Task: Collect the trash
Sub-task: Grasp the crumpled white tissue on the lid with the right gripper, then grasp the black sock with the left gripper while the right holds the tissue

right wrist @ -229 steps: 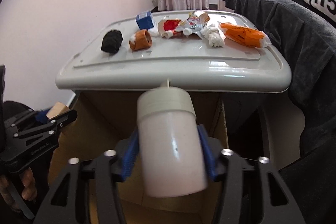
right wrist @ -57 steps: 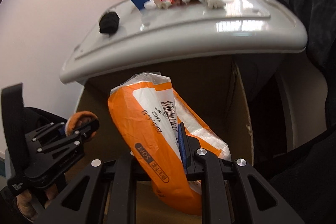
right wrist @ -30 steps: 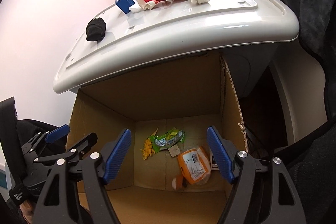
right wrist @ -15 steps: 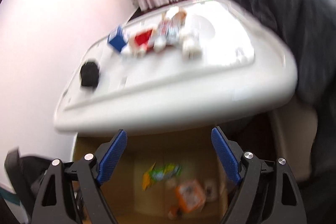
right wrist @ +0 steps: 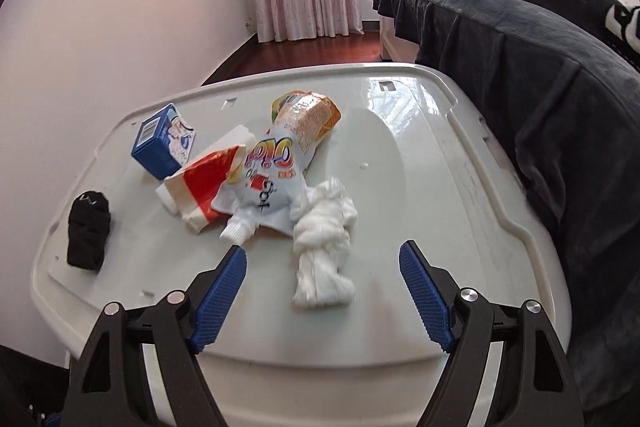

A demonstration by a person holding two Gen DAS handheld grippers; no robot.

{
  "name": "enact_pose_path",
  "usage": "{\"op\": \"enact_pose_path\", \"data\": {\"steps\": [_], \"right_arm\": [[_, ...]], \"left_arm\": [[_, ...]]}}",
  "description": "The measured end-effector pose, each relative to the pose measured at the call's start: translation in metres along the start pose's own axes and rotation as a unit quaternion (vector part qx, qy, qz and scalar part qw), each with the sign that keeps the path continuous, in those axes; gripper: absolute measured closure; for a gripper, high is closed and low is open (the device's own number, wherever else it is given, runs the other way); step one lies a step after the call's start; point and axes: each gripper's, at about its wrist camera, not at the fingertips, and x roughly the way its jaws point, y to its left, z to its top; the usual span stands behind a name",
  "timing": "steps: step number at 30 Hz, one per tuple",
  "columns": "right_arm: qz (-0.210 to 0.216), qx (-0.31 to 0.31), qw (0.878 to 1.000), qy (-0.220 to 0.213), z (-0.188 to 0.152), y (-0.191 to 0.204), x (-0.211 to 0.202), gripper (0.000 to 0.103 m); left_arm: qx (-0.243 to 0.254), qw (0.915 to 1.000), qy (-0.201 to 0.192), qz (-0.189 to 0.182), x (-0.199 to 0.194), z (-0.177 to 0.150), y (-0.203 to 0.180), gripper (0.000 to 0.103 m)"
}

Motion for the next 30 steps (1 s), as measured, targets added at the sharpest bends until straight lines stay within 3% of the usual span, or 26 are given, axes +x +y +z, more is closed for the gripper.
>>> {"op": "enact_pose_path", "data": {"steps": [6, 8, 14, 16, 17, 30], "right_arm": [[-0.029, 0.002, 0.999, 0.038, 0.016, -0.005, 0.039, 0.041], [-0.036, 0.007, 0.998, 0.054, 0.016, -0.007, 0.049, 0.042], [-0.064, -0.026, 0.997, 0.047, 0.011, 0.002, 0.049, 0.047], [-0.062, -0.025, 0.997, 0.042, 0.008, 0.001, 0.045, 0.06], [-0.063, -0.024, 0.997, 0.038, 0.005, 0.002, 0.042, 0.071], [-0.057, 0.0, 0.998, 0.041, -0.034, 0.001, 0.0, 0.072]], "left_arm": [[0.0, 1.0, 0.005, -0.003, 0.002, -0.002, -0.001, 0.017], [-0.002, 1.0, 0.006, -0.003, 0.002, -0.003, 0.0, 0.017], [-0.006, 0.9999, 0.008, -0.005, 0.004, -0.002, 0.002, 0.017], [-0.006, 0.9999, 0.007, -0.004, 0.003, -0.002, 0.002, 0.017], [-0.006, 1.0, 0.006, -0.004, 0.004, -0.002, 0.002, 0.017], [-0.018, 0.9998, -0.01, -0.007, -0.005, 0.0, 0.006, 0.017]]}}
